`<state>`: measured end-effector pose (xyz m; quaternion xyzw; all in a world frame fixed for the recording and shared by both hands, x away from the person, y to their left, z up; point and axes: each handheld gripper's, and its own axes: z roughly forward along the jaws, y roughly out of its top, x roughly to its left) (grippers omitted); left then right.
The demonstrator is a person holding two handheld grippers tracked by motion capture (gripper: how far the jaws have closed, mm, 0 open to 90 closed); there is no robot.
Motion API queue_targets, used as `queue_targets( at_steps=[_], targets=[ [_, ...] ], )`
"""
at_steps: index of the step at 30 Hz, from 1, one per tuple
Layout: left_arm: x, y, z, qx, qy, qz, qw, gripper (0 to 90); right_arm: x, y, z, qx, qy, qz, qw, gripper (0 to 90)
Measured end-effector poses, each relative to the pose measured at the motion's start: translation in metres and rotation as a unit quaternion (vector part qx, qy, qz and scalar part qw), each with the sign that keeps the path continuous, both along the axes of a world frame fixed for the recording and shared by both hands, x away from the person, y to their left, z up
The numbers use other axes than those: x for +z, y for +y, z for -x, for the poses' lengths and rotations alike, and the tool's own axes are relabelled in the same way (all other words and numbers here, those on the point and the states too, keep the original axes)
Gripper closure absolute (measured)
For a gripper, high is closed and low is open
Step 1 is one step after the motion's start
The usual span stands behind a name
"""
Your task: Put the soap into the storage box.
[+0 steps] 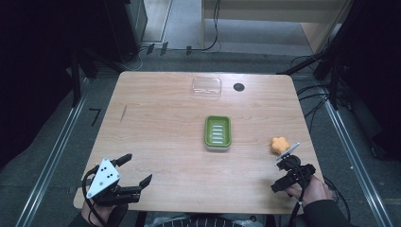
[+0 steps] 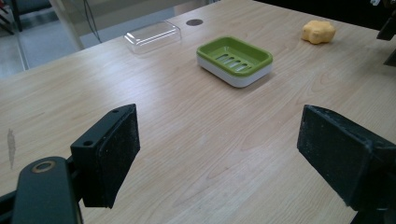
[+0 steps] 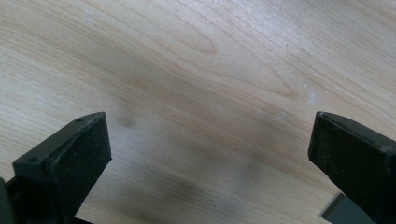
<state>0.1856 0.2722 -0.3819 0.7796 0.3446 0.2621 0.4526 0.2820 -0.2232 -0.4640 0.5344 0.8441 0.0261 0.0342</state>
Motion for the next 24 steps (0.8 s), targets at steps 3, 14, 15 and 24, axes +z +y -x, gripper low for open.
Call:
queue_targets(
  at_steps=[3,14,15,24],
  targets=[
    [0.0000,-0.0003,-0.0002,-0.001,0.000,0.000,1.0000,13.6,0.0001,-0.0001,0.0006,-0.002,-0.002,-0.001,1.0000,0.0],
    [0.0005,-0.0016,-0.0010,0.002,-0.004,0.005,1.0000,13.5,0.0017,-0.0009,0.0002,0.013,-0.019,-0.002,0.9997,0.0],
    [0.0004,-0.0016,-0.0014,0.000,-0.003,0.003,1.0000,13.6,0.0017,-0.0013,0.0003,0.011,-0.019,-0.002,0.9998,0.0],
    [-0.0006,-0.0018,-0.0050,-0.005,0.003,0.004,1.0000,13.6,0.0066,-0.0048,-0.0002,0.004,-0.039,0.003,0.9992,0.0]
  ],
)
